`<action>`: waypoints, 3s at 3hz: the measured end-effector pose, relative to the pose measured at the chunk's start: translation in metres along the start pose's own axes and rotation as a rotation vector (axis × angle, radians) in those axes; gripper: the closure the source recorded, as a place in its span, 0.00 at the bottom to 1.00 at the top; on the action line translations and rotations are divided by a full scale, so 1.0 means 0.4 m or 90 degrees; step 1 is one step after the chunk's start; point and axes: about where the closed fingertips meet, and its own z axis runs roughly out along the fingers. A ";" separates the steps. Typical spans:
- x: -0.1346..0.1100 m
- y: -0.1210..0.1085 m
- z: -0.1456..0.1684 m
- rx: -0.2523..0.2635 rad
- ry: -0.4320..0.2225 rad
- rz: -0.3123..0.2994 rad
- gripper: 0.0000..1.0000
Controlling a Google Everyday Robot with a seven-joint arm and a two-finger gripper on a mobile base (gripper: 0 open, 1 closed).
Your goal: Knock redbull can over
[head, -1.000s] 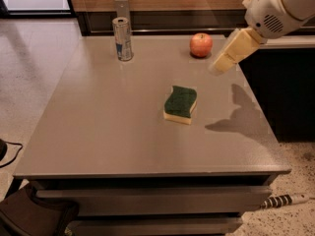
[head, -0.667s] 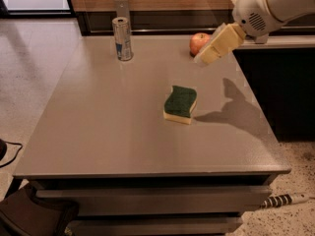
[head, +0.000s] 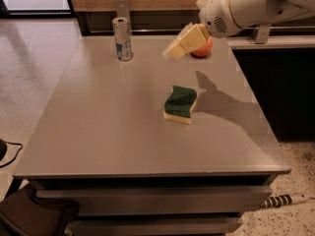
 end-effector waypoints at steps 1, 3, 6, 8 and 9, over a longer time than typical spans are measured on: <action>-0.026 0.007 0.048 -0.023 -0.033 0.008 0.00; -0.011 -0.036 0.098 -0.009 -0.056 0.023 0.00; 0.012 -0.275 0.356 0.070 -0.187 0.080 0.00; -0.070 -0.303 0.503 0.023 -0.272 0.093 0.00; -0.101 -0.271 0.557 -0.007 -0.297 0.109 0.00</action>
Offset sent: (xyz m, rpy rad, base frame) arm 0.0075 0.0164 -0.0023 0.0437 0.0034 0.0296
